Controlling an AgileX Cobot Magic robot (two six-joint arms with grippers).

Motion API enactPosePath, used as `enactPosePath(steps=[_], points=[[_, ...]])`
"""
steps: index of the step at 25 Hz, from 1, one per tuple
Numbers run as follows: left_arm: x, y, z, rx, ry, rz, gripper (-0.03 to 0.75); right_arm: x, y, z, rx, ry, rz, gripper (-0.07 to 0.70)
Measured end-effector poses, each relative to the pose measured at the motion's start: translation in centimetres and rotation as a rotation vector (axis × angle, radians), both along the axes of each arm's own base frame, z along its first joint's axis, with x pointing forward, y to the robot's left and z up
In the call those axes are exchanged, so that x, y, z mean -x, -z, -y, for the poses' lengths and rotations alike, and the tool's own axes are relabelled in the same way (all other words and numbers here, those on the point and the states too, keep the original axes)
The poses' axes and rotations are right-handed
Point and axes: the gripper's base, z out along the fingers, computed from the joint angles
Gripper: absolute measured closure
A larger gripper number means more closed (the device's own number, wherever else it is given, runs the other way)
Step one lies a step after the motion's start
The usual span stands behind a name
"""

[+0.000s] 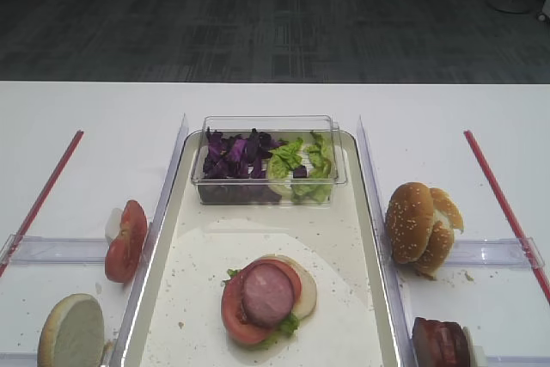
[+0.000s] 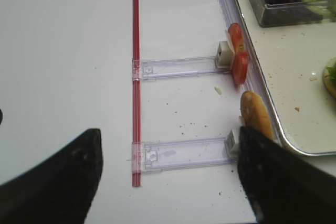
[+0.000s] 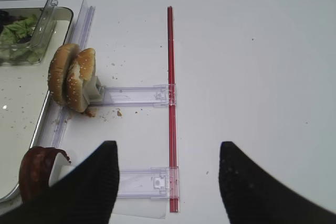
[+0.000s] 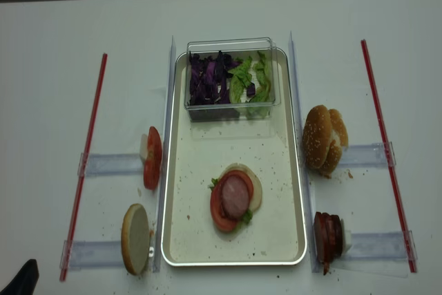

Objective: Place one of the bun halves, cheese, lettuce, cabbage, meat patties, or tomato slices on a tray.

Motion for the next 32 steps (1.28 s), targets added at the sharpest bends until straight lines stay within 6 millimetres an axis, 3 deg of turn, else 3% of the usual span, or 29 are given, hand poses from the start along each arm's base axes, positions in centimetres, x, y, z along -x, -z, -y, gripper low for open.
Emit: enactPosePath(steps=[32], points=[[0.0,0.0,0.0,0.0,0.0,0.0,0.223,0.0,0.0,0.0,-0.005,0.003,0.0,0.183]])
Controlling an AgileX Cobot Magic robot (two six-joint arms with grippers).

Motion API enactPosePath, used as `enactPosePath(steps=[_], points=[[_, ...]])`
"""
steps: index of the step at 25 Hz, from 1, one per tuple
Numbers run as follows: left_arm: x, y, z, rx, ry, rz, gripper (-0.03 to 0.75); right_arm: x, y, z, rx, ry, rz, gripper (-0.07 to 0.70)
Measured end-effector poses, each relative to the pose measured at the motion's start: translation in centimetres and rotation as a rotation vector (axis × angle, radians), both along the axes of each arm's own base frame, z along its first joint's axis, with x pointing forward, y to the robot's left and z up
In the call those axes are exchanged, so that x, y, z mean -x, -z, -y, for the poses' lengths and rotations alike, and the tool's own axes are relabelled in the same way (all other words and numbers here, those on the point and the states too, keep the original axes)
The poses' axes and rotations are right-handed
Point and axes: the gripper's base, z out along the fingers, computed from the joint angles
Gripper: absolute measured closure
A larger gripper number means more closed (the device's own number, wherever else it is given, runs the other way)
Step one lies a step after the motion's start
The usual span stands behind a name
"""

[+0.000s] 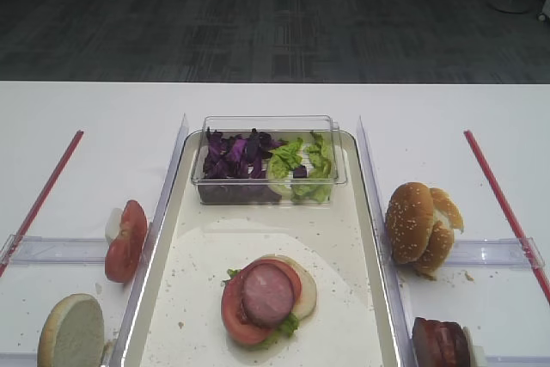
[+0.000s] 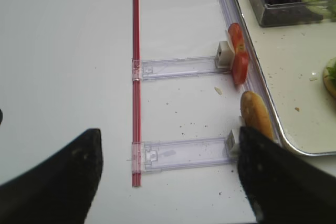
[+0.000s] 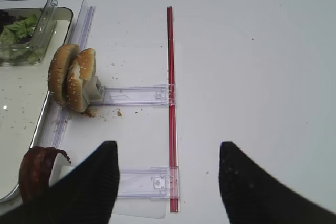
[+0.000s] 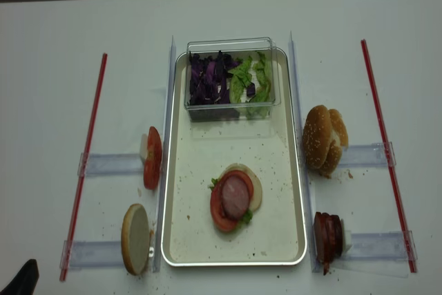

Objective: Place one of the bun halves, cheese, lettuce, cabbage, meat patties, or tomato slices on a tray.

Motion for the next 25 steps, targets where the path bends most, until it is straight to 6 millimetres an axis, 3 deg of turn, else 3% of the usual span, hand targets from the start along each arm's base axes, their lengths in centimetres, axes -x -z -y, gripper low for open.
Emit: enactPosePath(steps=[25], points=[[0.0,0.0,0.0,0.0,0.0,0.0,0.223,0.0,0.0,0.0,0.0,0.0,0.0,0.183]])
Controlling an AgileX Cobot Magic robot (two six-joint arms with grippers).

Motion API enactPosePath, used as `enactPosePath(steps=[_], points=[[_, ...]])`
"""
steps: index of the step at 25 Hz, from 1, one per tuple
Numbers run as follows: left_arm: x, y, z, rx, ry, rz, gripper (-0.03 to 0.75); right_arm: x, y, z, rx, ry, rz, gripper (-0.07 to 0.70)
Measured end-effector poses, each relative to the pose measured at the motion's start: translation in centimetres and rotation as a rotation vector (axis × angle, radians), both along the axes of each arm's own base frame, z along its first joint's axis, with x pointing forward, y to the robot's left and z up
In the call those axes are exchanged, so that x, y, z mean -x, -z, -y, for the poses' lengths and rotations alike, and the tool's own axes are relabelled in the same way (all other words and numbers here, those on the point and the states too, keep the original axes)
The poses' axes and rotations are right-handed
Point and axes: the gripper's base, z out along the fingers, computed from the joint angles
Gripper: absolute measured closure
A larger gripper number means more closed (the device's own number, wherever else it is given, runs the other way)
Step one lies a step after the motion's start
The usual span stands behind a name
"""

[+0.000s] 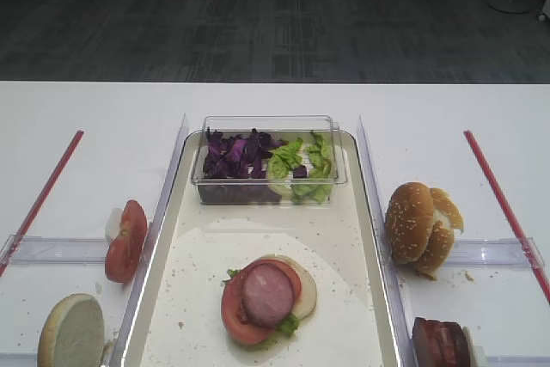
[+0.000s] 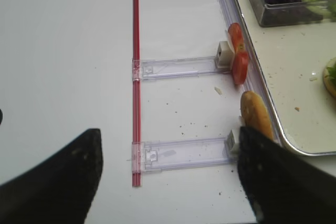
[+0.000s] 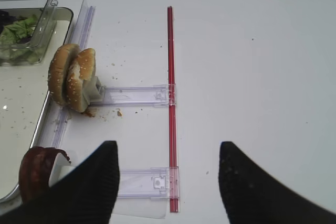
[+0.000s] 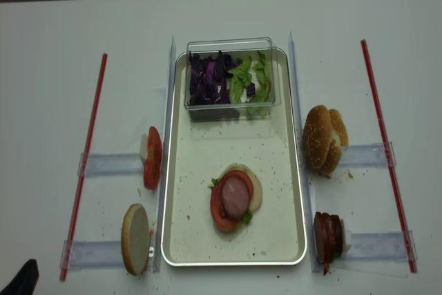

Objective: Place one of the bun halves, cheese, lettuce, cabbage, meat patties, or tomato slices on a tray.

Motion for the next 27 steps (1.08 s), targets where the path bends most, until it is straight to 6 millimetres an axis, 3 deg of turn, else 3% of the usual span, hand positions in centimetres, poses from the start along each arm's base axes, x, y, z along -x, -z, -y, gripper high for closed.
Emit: enactPosePath(steps=[27], points=[[0.0,0.0,0.0,0.0,0.0,0.0,0.223,0.0,0.0,0.0,0.0,0.0,0.0,0.183]])
